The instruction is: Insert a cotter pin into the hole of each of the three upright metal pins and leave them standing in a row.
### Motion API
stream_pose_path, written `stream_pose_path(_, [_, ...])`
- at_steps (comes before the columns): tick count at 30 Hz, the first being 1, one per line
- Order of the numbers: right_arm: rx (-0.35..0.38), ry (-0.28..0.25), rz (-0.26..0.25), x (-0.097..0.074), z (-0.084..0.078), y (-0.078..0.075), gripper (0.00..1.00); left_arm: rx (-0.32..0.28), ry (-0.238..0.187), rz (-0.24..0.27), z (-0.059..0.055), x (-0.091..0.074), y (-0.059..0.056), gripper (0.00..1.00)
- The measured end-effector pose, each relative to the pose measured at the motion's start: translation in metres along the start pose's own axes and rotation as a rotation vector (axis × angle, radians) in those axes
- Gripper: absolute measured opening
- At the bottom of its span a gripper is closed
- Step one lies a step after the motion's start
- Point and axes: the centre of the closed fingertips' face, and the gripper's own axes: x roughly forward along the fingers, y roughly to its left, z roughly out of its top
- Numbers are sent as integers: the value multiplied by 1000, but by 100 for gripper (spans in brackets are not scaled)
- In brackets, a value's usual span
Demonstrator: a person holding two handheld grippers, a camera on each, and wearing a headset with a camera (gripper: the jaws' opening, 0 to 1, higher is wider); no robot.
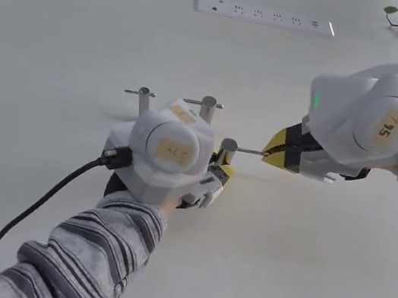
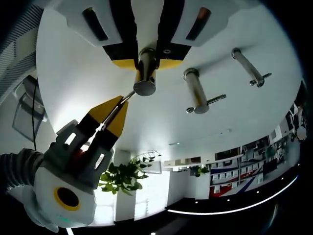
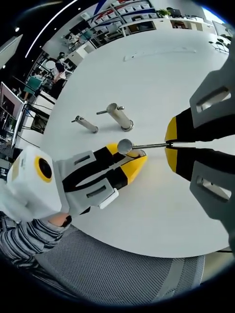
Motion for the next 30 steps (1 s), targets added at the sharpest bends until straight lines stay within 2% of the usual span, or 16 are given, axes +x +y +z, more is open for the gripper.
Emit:
stream_pose_path(5, [-6,-10,-3,-2,4,1,0,29,3,1,0,1,0,10])
stream_pose_path(15, [-29,-37,3,0,18,5,0,44,-2,6,0,1,0,10])
stream_pose_path(30, [-30,-45,-3,5,24,4,0,0,-21,16,0,2,0,10])
